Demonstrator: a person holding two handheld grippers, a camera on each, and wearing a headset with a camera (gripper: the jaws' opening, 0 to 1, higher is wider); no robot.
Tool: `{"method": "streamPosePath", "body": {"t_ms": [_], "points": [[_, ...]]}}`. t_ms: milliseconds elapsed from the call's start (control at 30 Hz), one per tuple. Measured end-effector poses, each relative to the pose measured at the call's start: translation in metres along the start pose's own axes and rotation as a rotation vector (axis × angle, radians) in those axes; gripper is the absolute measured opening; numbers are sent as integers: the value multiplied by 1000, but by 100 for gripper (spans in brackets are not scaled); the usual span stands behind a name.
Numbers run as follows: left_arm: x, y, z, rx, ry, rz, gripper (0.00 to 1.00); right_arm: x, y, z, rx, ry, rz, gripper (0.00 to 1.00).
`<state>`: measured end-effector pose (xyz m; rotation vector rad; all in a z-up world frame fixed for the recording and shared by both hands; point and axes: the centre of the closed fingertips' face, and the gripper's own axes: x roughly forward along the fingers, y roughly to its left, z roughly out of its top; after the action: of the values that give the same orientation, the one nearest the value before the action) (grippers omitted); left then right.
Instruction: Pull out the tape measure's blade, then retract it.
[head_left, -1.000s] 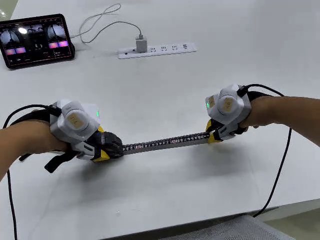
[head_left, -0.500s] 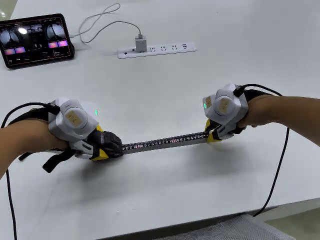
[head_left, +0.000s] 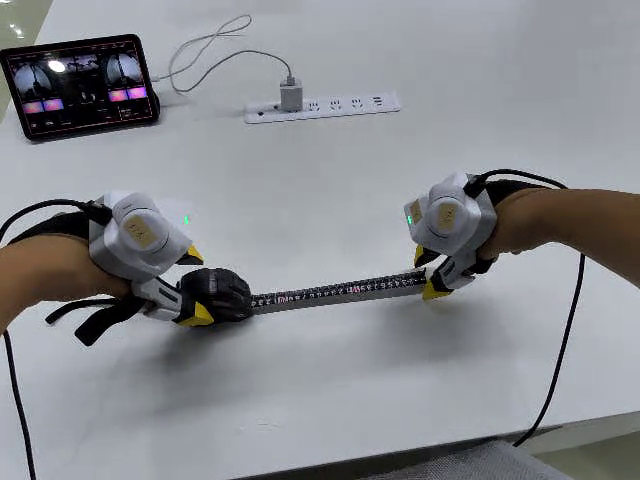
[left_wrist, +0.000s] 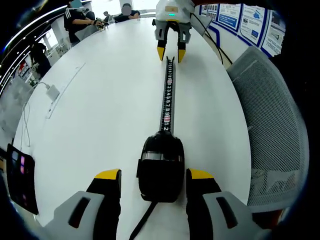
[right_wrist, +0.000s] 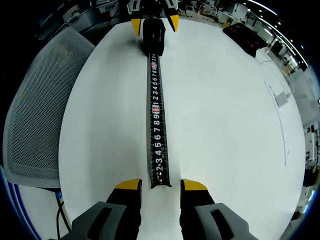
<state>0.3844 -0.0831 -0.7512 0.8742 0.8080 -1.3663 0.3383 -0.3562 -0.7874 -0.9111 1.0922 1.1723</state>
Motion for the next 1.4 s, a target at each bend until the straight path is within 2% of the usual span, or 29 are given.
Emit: {"method": "streamPosePath", "body": {"t_ms": [100,267,433,533,700,867,1033,1133,1167,1200,1267,1333,1400], "points": [[-1,-1,1,-16,-6,-4,51,-4,1,-1,29,-16,2,28],[-4,-1,-1,-36,-10,-11,57,-5,0,-5,50,-14,-18,35],[-7,1,0,-66,-33,1,63,-8,4,-1,80,-37,-20,41],[-8,5,1,-71,-40,33,69,-10,3,0,128,-63,-36,43],[-13,7,1,-134,-59,43,79,-11,5,1,193,-93,-46,48],[-19,11,3,-166,-88,71,82,-15,5,3,229,-116,-66,52],[-23,9,4,-205,-118,80,89,-18,3,3,301,-165,-88,59],[-25,9,0,-255,-124,89,94,-18,3,3,329,-188,-98,62],[-26,12,-3,-296,-132,119,95,-17,4,2,342,-198,-100,63],[-28,16,-5,-310,-133,138,98,-17,4,2,352,-203,-108,63],[-32,19,-8,-331,-147,154,99,-19,-1,4,365,-237,-171,63],[-36,22,-10,-351,-163,178,99,-21,0,4,397,-258,-192,65],[-39,22,-11,-386,-187,174,99,-22,2,3,407,-276,-209,69]]}}
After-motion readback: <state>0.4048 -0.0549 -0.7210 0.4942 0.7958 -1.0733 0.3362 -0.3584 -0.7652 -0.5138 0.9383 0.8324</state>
